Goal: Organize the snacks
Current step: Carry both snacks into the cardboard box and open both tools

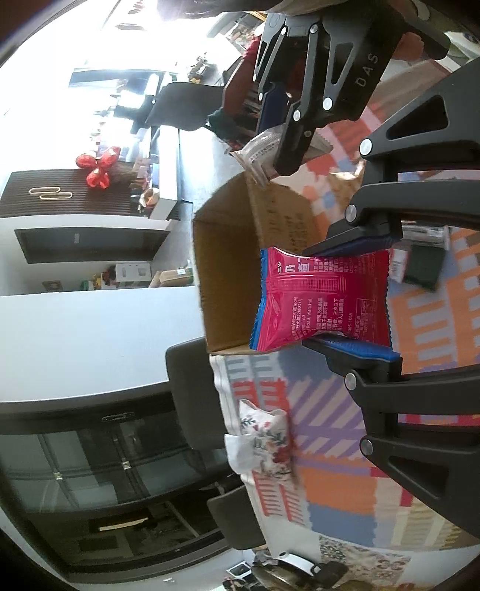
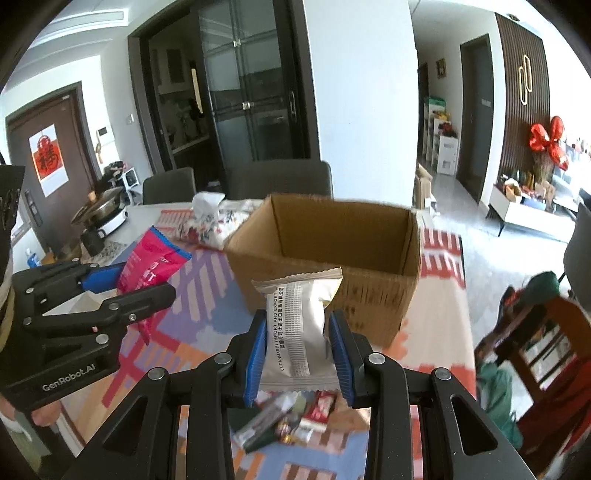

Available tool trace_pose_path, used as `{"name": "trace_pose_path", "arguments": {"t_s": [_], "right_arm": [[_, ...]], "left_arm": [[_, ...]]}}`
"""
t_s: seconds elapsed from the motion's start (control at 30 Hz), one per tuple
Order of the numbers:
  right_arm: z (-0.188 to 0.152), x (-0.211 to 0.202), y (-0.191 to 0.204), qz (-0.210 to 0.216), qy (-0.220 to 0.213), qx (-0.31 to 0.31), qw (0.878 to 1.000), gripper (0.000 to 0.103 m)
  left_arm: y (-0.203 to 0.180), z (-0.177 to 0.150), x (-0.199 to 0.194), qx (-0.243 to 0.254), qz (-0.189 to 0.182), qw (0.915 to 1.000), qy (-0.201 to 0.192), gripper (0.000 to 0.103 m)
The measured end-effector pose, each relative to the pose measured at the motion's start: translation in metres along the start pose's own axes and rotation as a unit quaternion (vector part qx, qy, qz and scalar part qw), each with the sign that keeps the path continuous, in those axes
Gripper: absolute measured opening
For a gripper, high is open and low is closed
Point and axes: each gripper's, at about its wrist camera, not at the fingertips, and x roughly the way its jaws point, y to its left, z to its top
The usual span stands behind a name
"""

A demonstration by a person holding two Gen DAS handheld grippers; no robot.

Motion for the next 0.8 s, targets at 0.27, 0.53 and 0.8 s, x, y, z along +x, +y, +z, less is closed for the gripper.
{"name": "trace_pose_path", "arguments": {"t_s": [0.27, 0.53, 0.8], "right_arm": [[0.043, 0.020, -0.022, -0.002, -0.001, -0.002, 1.000, 0.035], [0.072, 0.071, -0.045, 0.018, 0.047, 0.015, 0.999, 0.035], [0.082, 0.102, -0.059, 0.009, 0.068, 0.024, 0.997, 0.035]], "left_arm": [[0.006, 0.039, 0.038, -0.012, -0.007, 0.9996, 0.023, 0.039], [0.014, 0.069, 0.081, -0.027, 0.001, 0.9988, 0.042, 0.039], [0.013, 0.083, 0.115, -0.027, 0.014, 0.9976, 0.063, 0.039]]}}
